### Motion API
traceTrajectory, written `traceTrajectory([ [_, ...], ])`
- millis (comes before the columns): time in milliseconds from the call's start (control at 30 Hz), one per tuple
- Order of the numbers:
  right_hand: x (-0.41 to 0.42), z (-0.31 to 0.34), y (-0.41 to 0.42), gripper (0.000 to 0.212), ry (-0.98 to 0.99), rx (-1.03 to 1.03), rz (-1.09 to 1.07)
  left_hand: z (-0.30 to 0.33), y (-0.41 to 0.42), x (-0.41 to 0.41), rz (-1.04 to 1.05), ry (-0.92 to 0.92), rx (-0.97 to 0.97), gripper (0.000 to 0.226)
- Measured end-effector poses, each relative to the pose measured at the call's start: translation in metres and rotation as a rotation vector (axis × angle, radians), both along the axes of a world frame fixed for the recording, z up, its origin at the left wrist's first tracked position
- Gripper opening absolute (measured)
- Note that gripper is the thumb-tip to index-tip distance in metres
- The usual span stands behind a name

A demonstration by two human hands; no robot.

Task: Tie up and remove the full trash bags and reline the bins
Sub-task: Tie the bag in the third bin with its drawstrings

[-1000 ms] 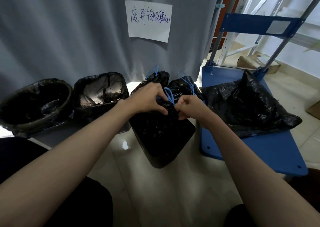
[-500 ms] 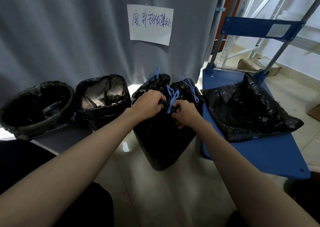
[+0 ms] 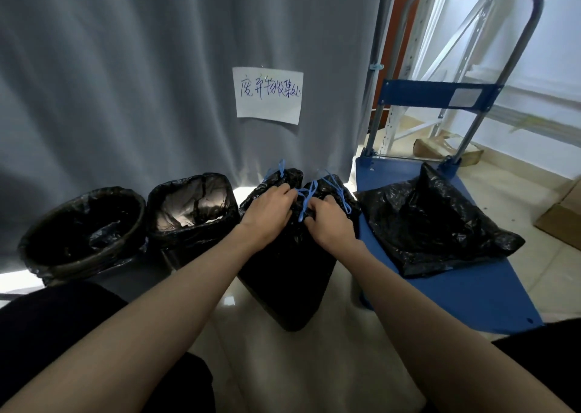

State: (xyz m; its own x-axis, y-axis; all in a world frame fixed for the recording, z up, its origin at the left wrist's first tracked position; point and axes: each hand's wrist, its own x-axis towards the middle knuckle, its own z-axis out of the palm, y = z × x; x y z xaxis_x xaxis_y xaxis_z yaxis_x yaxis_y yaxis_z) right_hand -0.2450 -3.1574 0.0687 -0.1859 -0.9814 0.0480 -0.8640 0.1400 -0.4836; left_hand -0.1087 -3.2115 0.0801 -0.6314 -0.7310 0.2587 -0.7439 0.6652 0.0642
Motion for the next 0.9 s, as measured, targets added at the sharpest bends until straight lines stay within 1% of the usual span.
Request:
traceTrajectory([
  [100, 0.005, 0.016, 0.000, 0.025, 0.012, -0.062, -0.017, 0.015, 0.001, 0.000, 0.039, 0.043, -0.035, 0.020],
  [200, 0.008, 0.032, -0.001, 0.023, 0.029, -0.149, -0.026, 0.031, 0.001, -0.001, 0.056, 0.067, -0.073, 0.023],
  [367, 0.014, 0.061, -0.004, 0.017, 0.126, -0.258, -0.025, 0.059, 0.002, -0.003, 0.113, 0.091, -0.203, 0.018],
  [533, 0.015, 0.091, -0.007, 0.019, 0.186, -0.357, -0.018, 0.092, -0.003, -0.001, 0.126, 0.116, -0.291, 0.018],
  [633, 0.013, 0.116, -0.012, 0.024, 0.192, -0.405, -0.017, 0.116, -0.006, -0.003, 0.120, 0.154, -0.324, 0.019],
  [733, 0.006, 0.144, -0.020, 0.023, 0.194, -0.436, -0.050, 0.143, -0.013, -0.011, 0.127, 0.212, -0.323, 0.019],
  [833, -0.003, 0.167, -0.032, 0.021, 0.146, -0.473, -0.106, 0.169, -0.022, -0.026, 0.135, 0.256, -0.321, 0.018],
  [900, -0.009, 0.177, -0.041, 0.021, 0.122, -0.494, -0.143, 0.182, -0.031, -0.038, 0.144, 0.253, -0.349, 0.016],
])
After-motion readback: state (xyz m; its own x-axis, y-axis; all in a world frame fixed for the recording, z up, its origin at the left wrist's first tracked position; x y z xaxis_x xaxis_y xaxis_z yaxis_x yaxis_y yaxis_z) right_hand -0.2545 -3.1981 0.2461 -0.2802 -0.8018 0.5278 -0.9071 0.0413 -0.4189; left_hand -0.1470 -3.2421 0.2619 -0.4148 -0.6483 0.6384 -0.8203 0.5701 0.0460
